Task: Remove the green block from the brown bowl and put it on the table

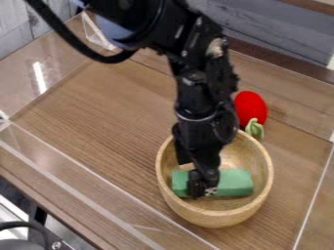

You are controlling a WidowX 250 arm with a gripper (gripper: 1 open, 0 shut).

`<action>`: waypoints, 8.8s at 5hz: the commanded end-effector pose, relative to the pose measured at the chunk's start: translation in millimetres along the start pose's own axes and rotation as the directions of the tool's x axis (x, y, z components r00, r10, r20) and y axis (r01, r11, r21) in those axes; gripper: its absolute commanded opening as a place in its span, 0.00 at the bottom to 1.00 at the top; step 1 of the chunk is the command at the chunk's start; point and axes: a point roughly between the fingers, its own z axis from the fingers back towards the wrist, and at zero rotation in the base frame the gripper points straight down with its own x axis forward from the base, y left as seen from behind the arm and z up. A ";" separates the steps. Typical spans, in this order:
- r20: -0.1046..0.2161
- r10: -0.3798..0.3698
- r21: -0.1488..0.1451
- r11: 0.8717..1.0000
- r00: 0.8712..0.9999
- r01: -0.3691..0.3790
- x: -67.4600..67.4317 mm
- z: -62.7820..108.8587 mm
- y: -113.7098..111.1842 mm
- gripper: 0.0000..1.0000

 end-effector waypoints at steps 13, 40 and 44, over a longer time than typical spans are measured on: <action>-0.017 -0.019 0.009 1.000 1.000 0.019 10.1 17.8 -26.8 0.00; 0.040 0.675 0.091 0.732 0.737 -0.675 -54.5 12.1 125.6 1.00; 0.038 0.771 0.098 0.630 0.635 -0.770 -68.5 22.8 146.4 1.00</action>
